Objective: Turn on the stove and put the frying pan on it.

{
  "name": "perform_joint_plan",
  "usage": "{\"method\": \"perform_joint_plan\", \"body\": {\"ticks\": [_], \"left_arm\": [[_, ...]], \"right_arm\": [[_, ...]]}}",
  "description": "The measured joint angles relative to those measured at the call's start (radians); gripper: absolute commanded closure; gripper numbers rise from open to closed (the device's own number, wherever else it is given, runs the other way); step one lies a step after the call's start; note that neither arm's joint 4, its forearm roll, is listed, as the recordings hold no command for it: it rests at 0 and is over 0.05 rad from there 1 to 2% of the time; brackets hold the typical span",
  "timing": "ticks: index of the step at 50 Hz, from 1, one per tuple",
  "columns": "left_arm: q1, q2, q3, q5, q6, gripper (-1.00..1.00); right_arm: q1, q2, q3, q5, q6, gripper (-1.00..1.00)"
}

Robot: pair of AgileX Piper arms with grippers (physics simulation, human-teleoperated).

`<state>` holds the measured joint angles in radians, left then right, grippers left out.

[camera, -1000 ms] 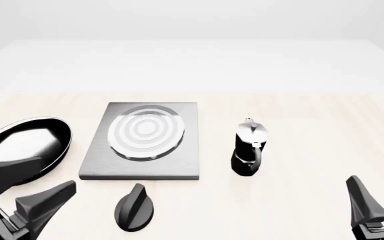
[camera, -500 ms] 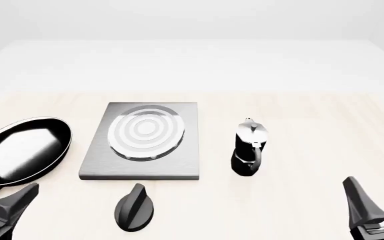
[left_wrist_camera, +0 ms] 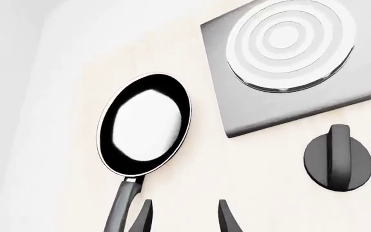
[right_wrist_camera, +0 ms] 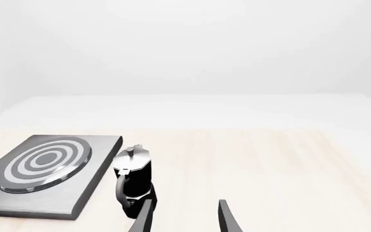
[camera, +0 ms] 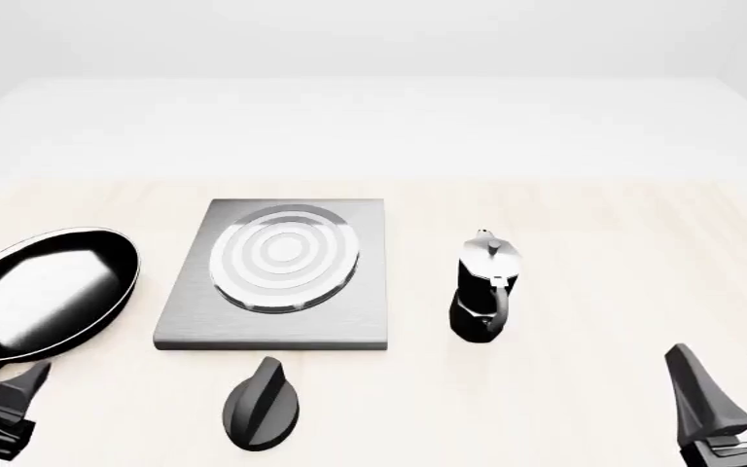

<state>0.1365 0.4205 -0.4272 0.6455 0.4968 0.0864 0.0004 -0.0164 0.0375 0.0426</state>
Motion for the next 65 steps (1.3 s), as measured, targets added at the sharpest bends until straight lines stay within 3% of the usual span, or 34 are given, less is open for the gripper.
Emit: {"method": "perform_joint_plan", "body": {"ticks": [10,28,54,65], "left_arm": [[0.112,0.082,0.058,-0.104,0.125,-1.00],[0.264,0.243,0.140,-0.302,0.285,-1.00],[0.473,0.586,0.193,-0.666,0.429,-1.00],[0.535,0.681,0.187,-0.751,0.466,-1.00]], "right_arm": [[0.006,0.000,0.002,-0.003,0.003,-1.00],[0.014,0.000,0.002,-0.004,0.004,-1.00],[0.024,0.003,0.009,-0.010,0.004,-1.00],[0.026,0.004,0.011,-0.012,0.004,-1.00]]}}
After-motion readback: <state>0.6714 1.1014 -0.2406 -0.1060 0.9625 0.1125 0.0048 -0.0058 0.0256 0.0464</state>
